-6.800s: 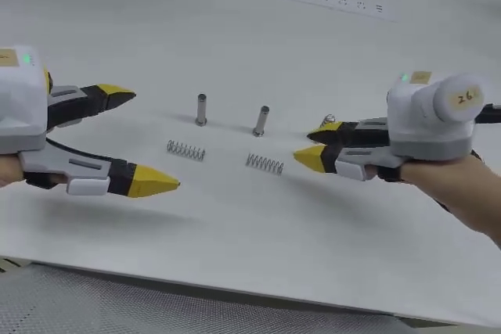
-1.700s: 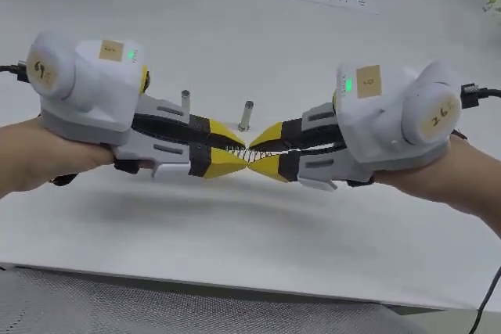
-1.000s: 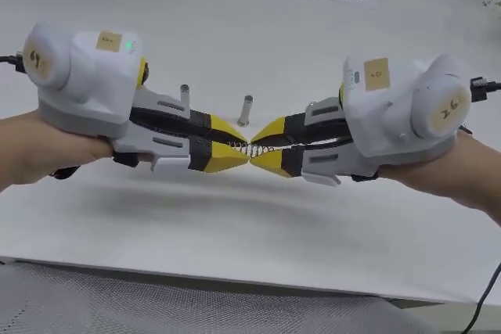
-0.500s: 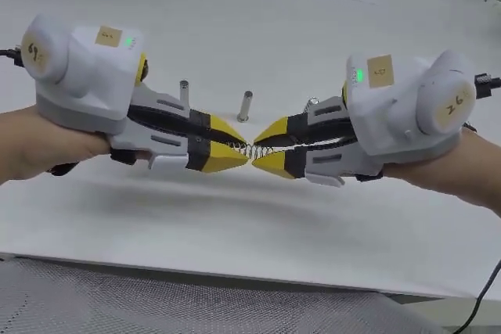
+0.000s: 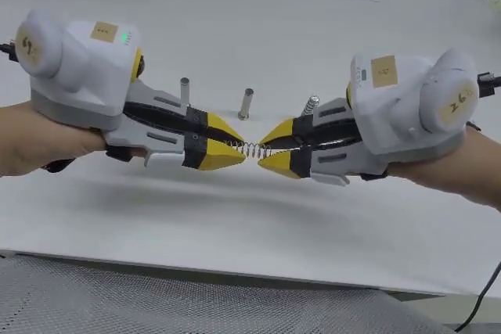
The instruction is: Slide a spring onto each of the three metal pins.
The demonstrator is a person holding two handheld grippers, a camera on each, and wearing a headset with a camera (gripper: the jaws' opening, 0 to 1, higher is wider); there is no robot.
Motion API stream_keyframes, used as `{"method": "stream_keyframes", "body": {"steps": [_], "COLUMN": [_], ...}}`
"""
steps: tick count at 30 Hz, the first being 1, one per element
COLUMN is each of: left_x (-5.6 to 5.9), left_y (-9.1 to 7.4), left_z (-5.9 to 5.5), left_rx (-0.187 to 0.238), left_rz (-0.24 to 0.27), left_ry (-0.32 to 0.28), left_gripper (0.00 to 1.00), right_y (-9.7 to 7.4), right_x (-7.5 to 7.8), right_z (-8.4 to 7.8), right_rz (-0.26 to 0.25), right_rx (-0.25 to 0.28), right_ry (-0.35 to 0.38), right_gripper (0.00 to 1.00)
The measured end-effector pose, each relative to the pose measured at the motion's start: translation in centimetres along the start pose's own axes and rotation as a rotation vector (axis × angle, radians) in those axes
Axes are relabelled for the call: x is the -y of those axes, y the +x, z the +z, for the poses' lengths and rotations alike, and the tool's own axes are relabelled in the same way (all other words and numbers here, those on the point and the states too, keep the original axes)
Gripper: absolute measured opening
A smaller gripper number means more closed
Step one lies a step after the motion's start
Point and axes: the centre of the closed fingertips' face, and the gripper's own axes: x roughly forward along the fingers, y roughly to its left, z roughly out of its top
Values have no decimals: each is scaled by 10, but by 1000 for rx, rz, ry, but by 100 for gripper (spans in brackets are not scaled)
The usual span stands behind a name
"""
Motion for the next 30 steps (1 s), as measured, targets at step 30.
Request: {"method": "stream_keyframes", "body": {"steps": [30], "left_x": [-2], "left_y": [6], "left_z": [-9], "left_rx": [-62], "left_rz": [33], "left_ry": [91], "left_gripper": [2], "right_y": [-3], "right_x": [2], "right_z": [40], "right_rz": [39], "right_rx": [41], "right_ry": [-62], "right_gripper": [7]}}
